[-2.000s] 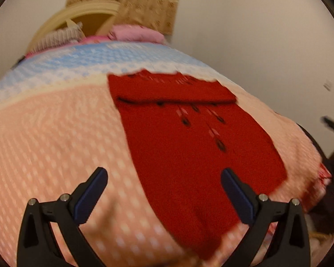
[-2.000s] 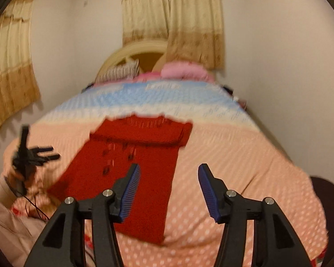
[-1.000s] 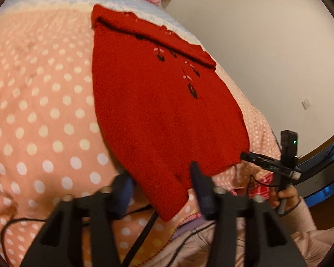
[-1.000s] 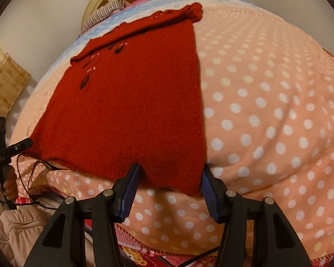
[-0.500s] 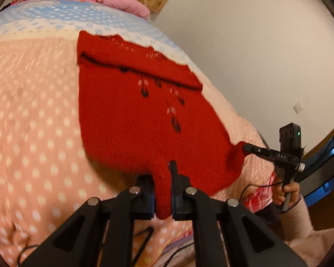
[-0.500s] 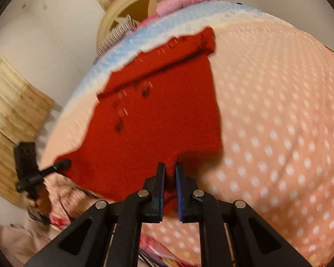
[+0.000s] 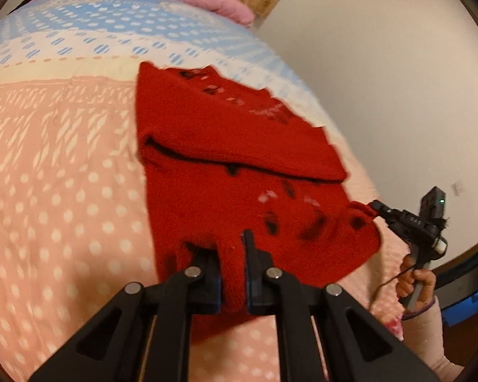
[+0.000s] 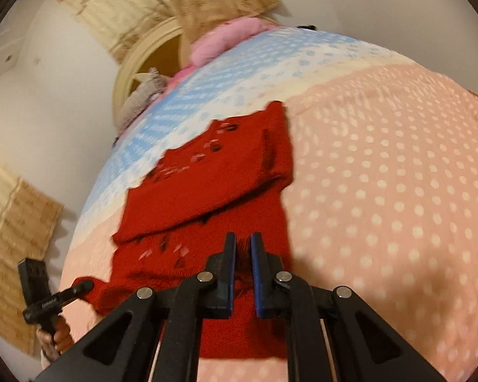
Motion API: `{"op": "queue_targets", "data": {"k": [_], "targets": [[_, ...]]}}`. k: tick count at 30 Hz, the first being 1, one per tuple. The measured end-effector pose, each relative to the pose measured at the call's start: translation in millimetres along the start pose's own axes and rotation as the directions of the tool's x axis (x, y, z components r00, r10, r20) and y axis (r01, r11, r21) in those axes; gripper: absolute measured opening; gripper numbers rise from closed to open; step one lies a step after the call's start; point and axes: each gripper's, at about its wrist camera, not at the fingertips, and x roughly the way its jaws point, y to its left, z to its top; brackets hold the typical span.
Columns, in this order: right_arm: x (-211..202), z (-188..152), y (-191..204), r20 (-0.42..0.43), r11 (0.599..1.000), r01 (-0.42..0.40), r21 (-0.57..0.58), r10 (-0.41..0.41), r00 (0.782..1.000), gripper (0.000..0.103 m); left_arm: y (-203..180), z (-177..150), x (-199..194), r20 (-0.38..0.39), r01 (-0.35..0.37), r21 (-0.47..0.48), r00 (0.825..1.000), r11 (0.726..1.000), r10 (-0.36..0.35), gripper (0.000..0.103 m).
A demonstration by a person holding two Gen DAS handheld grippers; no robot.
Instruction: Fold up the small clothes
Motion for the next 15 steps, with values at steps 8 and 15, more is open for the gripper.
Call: {"op": "queue_targets", "data": {"k": [8,15], "targets": [[39,2,-10,-0.024,0.996,0.087,-0.027,-0.088,0.996,0.009,25,8,-26,0.104,-0.049,0.006,0.993,0.999,0.048,0.055],[39,1,-9,-0.011,0.996,0.084,-0.033,-0.085,0.996,0.009,28,5,-32,0.206,-0.111,0.123,0.975,0.986,0.084,0.069]]}}
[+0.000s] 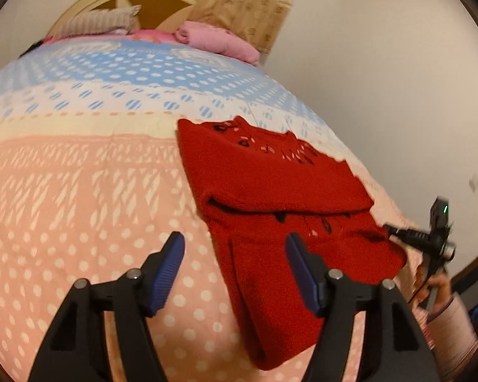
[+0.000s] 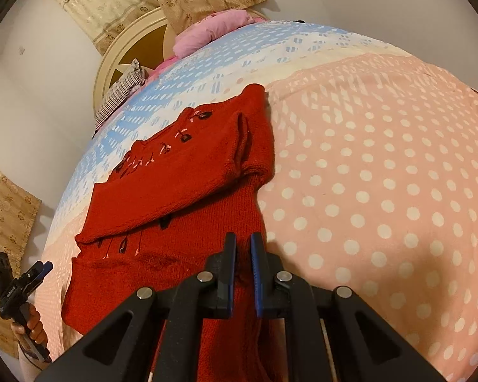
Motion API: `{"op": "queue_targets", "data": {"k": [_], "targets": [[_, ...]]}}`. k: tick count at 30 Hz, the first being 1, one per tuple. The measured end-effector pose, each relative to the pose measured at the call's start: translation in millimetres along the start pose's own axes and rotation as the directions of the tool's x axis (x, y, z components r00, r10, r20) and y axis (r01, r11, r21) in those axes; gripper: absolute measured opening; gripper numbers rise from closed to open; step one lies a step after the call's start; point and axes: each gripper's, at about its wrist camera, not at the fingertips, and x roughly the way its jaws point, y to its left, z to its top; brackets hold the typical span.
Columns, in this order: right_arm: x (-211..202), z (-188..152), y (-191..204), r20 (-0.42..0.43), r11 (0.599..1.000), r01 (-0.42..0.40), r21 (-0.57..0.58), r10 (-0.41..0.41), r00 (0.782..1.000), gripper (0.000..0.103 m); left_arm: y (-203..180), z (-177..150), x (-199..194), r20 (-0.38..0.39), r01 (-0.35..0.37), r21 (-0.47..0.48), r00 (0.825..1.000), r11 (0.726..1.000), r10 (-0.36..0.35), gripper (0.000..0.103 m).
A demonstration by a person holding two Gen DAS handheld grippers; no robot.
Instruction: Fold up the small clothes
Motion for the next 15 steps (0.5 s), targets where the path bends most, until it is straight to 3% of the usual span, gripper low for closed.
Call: {"op": "queue_targets", "data": {"k": [4,8,15], "targets": [[1,-1,0,0.006,1.0,0.006,-0.004,-0.006,1.0,0.009,-10,-5,28,-0.043,-0.01,0.038,0.999,0.999,0.011,0.068],[1,-2,0,0.006,1.0,0.011,-0.007,-0.011,1.0,0.009,-24,-12,38,-0.022,-0.015,0.073,1.0,0.997,0.017,0.058],[2,-3,1,0.007,1.0,0.014,-0.012,-0.014,1.0,0.009,-29,-18,54,-0.065,0.017,0.065,0.998,0.998,-0.012,0.058]]}}
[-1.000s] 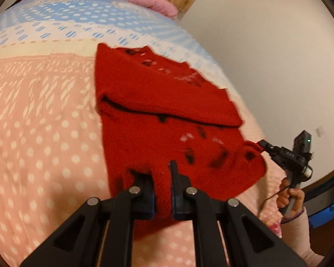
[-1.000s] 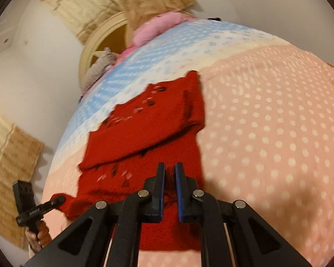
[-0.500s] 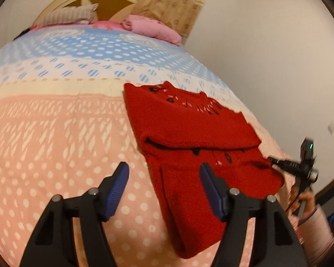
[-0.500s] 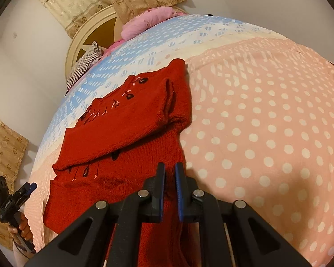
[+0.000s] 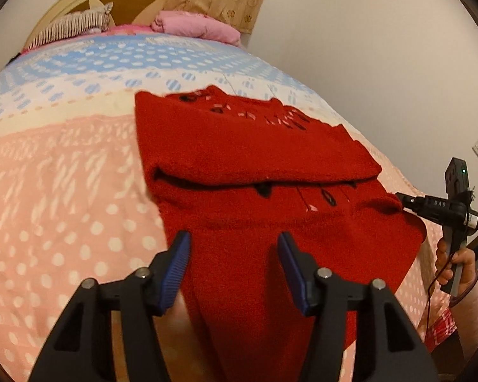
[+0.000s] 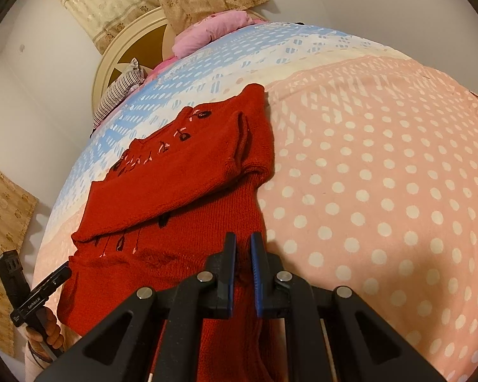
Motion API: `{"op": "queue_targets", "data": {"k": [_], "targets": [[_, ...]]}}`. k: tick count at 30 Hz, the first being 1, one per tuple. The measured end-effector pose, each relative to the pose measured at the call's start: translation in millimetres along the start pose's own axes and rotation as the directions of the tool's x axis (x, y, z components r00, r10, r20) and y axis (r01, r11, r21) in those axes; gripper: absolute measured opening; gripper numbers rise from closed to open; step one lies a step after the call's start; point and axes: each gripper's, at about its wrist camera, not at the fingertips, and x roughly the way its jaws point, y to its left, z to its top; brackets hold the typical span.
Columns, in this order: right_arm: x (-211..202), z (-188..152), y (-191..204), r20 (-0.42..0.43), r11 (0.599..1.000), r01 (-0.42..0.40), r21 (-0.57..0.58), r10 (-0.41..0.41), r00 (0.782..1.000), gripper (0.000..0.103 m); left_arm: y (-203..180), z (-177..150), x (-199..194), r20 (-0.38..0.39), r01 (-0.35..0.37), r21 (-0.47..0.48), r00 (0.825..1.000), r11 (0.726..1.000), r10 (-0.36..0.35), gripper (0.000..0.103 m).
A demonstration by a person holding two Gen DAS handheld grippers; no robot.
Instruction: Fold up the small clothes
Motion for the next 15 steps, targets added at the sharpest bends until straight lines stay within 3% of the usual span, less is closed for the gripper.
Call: {"op": "queue_targets", "data": {"k": [4,5,6,8,15], "targets": [[1,0,0,0.002,1.0,0.001,0.002,-0.001,1.0,0.009,-6,-2,2,0.014,0.001,-0.004,1.0,1.0,-0.001,0.058],[1,0,0,0.003,1.0,0.001,0.002,-0.001,1.0,0.009,-6,-3,1,0.017,0.007,-0.011,1.0,1.0,-0.007,0.052],[0,0,0,0.004,1.0,-0.003,-0.001,0.003,1.0,0.009,-5,-2,1,0.016,0.012,-0.023,1.0,1.0,-0.011,0.037],[1,0,-2,0.007,1.0,-0.012,0.0,0.012,1.0,0.009,-1,-3,3,0.007,0.003,-0.047,1.0,0.999,-0.002,0.02],[-1,2,-13,0.016,0.997,-0.059,0.058,0.058,0.998,0.01,-2,-3,1,0.025,-0.007,-0.074,1.0,0.997,0.009,0.013]]}}
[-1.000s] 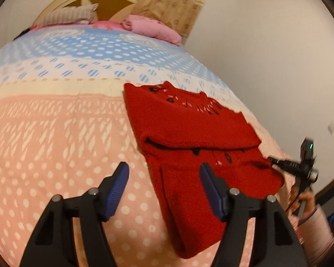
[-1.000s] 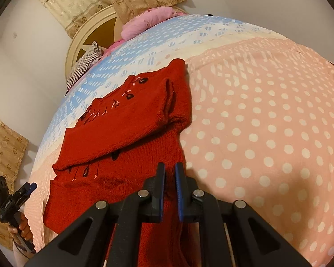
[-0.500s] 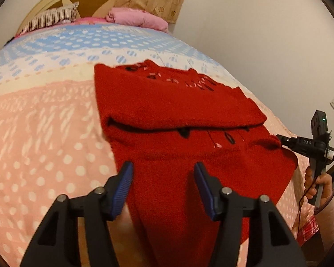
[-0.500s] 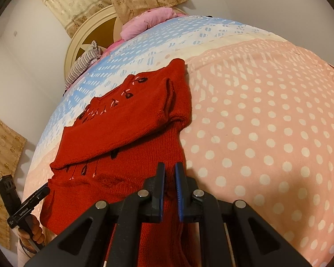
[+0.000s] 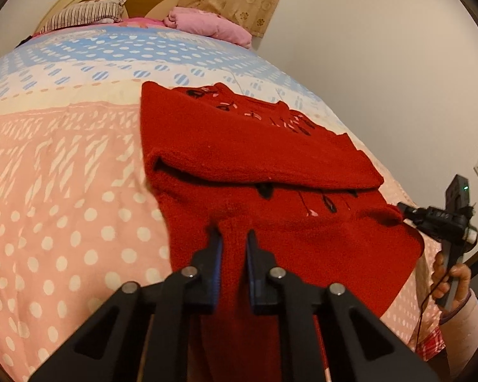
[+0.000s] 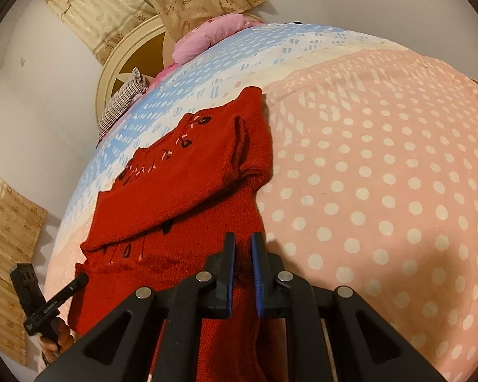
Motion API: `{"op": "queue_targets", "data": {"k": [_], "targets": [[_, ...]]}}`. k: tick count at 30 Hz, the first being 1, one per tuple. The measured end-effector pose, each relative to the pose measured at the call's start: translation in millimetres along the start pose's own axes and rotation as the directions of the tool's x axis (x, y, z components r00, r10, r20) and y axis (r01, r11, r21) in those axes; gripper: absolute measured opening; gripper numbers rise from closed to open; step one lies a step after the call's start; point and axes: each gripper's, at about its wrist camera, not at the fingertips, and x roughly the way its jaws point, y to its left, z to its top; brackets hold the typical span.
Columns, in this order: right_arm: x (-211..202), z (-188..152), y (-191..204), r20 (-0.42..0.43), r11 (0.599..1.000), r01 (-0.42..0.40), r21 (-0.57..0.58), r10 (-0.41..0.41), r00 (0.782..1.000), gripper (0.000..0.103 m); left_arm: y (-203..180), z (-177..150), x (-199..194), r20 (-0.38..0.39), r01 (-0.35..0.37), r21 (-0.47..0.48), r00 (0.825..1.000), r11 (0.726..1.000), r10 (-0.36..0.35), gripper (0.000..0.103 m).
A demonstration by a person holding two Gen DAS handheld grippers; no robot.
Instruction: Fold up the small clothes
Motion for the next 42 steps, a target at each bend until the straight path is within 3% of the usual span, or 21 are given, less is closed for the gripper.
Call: {"op": "queue_targets", "data": {"k": [3,5,7,9,15,18,20,21,22,23,24,27,35,42], "targets": [[-26,9,-6,0.092,0.996,-0.083,0.041,0.079,0.993,0.01,3,0,0,0.005,0.007,-0.027,1.0,1.0,-0.007,0.013],[-49,15,-14,0.176,0.987,-0.142,0.075,0.127,0.976,0.017,5,0,0,0.008,0.017,-0.052,1.0,0.999,-0.016,0.013],[-64,20,-19,0.207,0.988,-0.13,0.079,0.111,0.972,0.057,7,0,-1,0.012,0.026,-0.068,1.0,0.997,-0.026,0.013],[-69,18,-18,0.219,0.995,-0.084,0.049,0.071,0.973,0.064,6,-1,0,0.013,0.025,-0.066,1.0,0.997,-0.024,0.013],[-32,4,10,0.102,0.989,0.031,-0.143,-0.017,0.995,0.064,1,1,3,0.002,0.0,-0.033,1.0,0.999,0.0,0.014],[-3,-4,33,0.056,0.952,0.1,-0.288,-0.088,0.995,0.064,1,2,5,-0.007,-0.014,-0.027,1.0,1.0,0.014,0.025],[12,-8,43,0.04,0.922,0.155,-0.354,-0.151,0.988,0.063,1,3,7,-0.009,-0.017,-0.035,1.0,0.999,0.017,0.025],[22,-12,47,0.03,0.9,0.197,-0.39,-0.201,0.979,0.061,1,3,7,-0.008,-0.017,-0.037,1.0,0.999,0.017,0.025],[28,-14,49,0.03,0.882,0.223,-0.415,-0.232,0.972,0.05,0,3,8,-0.004,-0.02,-0.036,1.0,0.999,0.02,0.025],[28,-16,51,0.047,0.872,0.235,-0.429,-0.238,0.97,0.042,-1,3,8,0.0,-0.024,-0.03,1.0,0.999,0.025,0.024],[25,-18,53,0.062,0.87,0.234,-0.433,-0.23,0.971,0.023,-3,2,8,0.006,-0.031,-0.02,0.999,0.999,0.031,0.02],[7,-21,59,0.13,0.861,0.274,-0.429,-0.241,0.962,0.012,-6,1,3,0.032,-0.031,-0.01,0.999,0.999,0.031,0.011],[-40,-25,79,0.236,0.874,0.287,-0.393,-0.206,0.95,0.01,-17,17,-24,0.101,0.023,-0.03,0.995,0.999,-0.02,0.01],[-60,-7,108,0.316,0.878,0.277,-0.39,-0.154,0.936,0.01,-20,39,-36,0.152,0.018,-0.041,0.988,0.999,-0.012,0.01]]}}
